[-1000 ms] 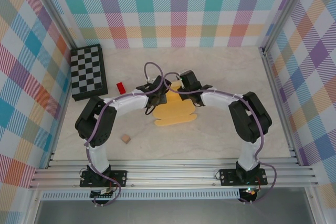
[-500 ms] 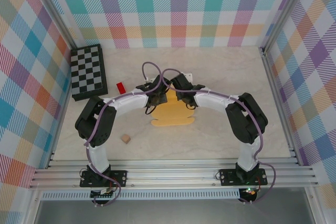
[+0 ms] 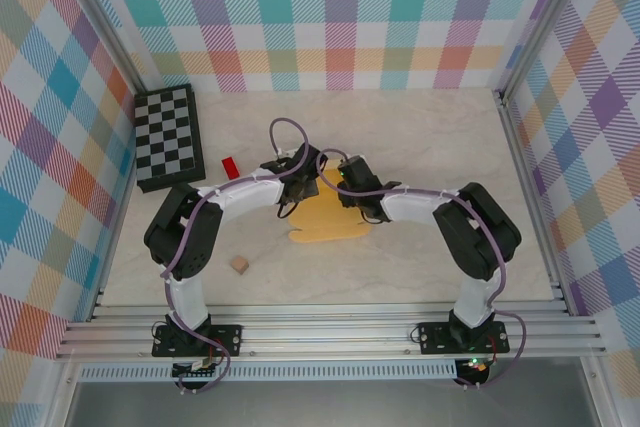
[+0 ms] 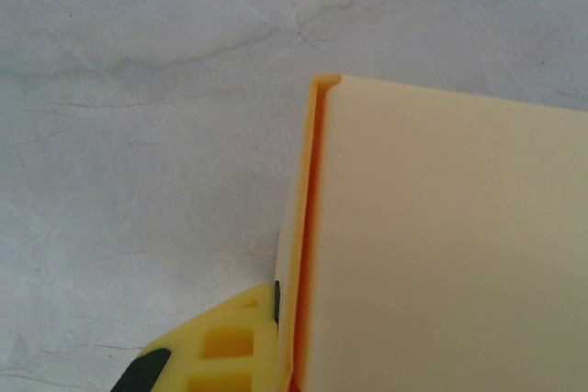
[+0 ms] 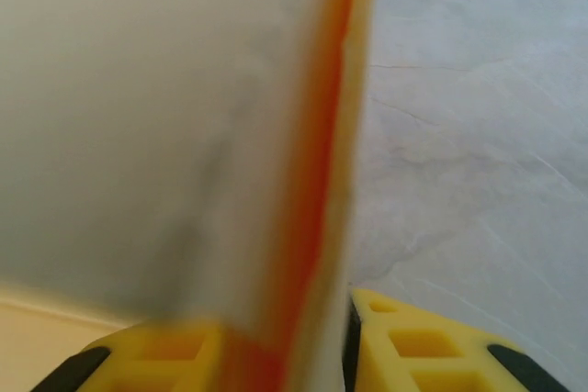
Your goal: Fold the paper box
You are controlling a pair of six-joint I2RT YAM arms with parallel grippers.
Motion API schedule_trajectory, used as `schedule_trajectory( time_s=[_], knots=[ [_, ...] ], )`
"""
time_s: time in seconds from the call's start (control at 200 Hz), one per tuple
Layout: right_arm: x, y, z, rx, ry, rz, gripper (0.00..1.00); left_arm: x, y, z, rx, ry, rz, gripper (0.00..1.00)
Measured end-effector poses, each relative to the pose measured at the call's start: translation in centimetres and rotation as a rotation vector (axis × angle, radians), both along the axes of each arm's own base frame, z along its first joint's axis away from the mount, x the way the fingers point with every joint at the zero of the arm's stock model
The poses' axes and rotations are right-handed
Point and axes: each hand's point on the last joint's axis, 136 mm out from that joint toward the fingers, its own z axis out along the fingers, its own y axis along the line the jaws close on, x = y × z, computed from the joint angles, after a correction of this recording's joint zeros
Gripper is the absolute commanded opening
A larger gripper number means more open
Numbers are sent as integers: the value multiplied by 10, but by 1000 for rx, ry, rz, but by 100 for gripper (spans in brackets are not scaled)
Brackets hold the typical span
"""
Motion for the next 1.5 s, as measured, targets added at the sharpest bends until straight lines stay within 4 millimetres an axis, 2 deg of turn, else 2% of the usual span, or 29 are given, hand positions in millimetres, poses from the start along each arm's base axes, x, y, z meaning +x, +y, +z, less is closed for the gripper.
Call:
schedule_trajectory(
  time_s=[0.125, 0.345, 0.465, 0.53, 0.65, 0.77, 0.99, 1.07, 1.17, 1.29, 1.415, 1.5],
  knots=[
    [4, -1, 6, 33, -22, 68, 35, 0, 1, 0, 3, 4, 1, 0],
    [8, -4, 10, 18, -49, 75, 26, -1, 0, 0, 1, 5, 1, 0],
    [14, -8, 9, -4, -75, 39, 14, -1, -1, 0, -6, 8, 1, 0],
    [18, -11, 9, -14, -93, 20, 0, -1, -2, -1, -11, 9, 2, 0],
    [21, -14, 5, -76, -102, -14, 0, -1, -4, 0, -24, 11, 0, 0],
    [30, -15, 13, -164, -111, -118, 0, -1, -5, 0, -39, 13, 17, 0],
    [13, -31, 15, -199, -58, -313, 0, -2, -14, 1, -87, 28, 4, 0],
    [12, -33, 16, -199, -53, -334, 16, -2, -17, 1, -100, 31, -3, 0],
    [12, -32, 7, -148, -47, -310, 22, -2, -15, 1, -94, 33, 1, 0],
    [5, -39, -4, -51, 5, -246, 44, -4, -15, 1, -85, 35, 2, 0],
    [-1, -38, 13, 43, 4, -145, 64, -5, -14, 1, -77, 38, 8, 0],
    [-8, -34, 32, 99, -32, -56, 71, -5, -14, 0, -77, 39, 9, 0]
  ],
)
